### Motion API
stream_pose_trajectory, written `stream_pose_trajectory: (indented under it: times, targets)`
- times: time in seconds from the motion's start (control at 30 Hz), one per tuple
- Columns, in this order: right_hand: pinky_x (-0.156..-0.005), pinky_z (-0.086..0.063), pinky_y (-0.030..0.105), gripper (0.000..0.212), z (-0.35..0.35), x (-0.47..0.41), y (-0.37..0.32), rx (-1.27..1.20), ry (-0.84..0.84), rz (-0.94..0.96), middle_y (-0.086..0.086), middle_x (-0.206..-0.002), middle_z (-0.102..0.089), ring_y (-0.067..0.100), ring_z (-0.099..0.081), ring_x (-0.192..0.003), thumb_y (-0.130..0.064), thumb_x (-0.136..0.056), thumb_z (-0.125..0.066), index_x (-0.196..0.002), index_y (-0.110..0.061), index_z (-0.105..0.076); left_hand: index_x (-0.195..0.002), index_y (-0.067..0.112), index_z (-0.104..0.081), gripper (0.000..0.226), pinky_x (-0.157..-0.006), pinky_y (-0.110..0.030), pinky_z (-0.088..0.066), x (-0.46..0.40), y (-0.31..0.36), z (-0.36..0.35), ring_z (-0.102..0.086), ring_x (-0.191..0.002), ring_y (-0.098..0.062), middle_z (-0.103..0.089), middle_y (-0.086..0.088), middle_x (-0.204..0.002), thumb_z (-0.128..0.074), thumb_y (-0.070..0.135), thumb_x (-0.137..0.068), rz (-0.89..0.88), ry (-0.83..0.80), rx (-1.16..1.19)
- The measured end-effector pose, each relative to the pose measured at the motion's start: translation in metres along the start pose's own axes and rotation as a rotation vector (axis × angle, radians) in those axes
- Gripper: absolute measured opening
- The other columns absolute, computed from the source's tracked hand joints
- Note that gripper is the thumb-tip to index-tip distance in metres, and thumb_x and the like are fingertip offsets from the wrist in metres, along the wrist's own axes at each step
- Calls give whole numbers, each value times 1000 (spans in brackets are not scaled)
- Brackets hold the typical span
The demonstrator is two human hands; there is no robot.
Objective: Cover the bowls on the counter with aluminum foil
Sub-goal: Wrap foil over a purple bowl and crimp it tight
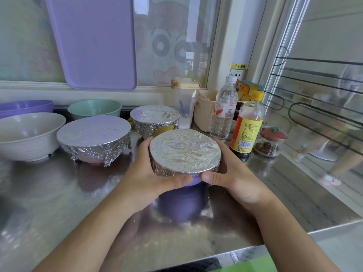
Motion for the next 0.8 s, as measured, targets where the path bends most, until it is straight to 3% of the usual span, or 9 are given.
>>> stream_pose_trajectory:
  times: [0.23, 0.43, 0.6, 0.7, 0.8]
  targets:
    - [-122, -41, 47, 98, -3, -1, 2, 7, 4, 3, -1, -152, -58, 18, -53, -144, -23, -76, -90, -159, -23, -36, -145, 32, -48, 102, -99, -10, -47, -2, 0, 5, -59, -125, 7, -66, 23, -133, -100, 26, -57, -16, 36, -10]
    - [-119, -43, 35, 92, -8, -1, 5, -24, -27, 13, -4, -152, -57, 14, -51, -144, -12, -82, -81, -158, -26, -31, -141, 36, -44, 94, -91, 0, -40, 2, 6, 1, -55, -120, 18, -60, 22, -136, -94, 23, -62, -12, 39, -4]
    - [-104, -51, 24, 106, -7, -2, 11, -11, 5, -30, -15, -139, -65, 6, -59, -133, -3, -68, -86, -154, -34, -34, -134, 37, -42, 90, -84, 4, -40, 4, 6, -2, -54, -110, 26, -59, 24, -130, -96, 23, -63, 7, 57, -30]
    - [-105, -53, 31, 114, -4, -3, 14, -19, 46, -53, -11, -138, -65, 10, -61, -132, 0, -59, -89, -154, -33, -36, -139, 30, -40, 112, -82, 2, -43, 2, 1, -1, -55, -110, 23, -59, 21, -131, -107, 39, -49, 42, 73, -8]
    - [-112, -51, 41, 116, -8, -4, 19, -72, 56, -74, -5, -141, -64, 15, -60, -134, 3, -56, -90, -153, -31, -37, -143, 29, -35, 129, -89, -8, -46, 0, -5, 1, -55, -116, 20, -56, 24, -136, -101, 54, -34, 64, 84, 6]
Point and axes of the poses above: each hand's wrist, its own x-axis away from the middle knuckle, its own z-axis out of the back of the hand, y = z × x, the point moved 9 cm from there along -x, towards the middle knuckle
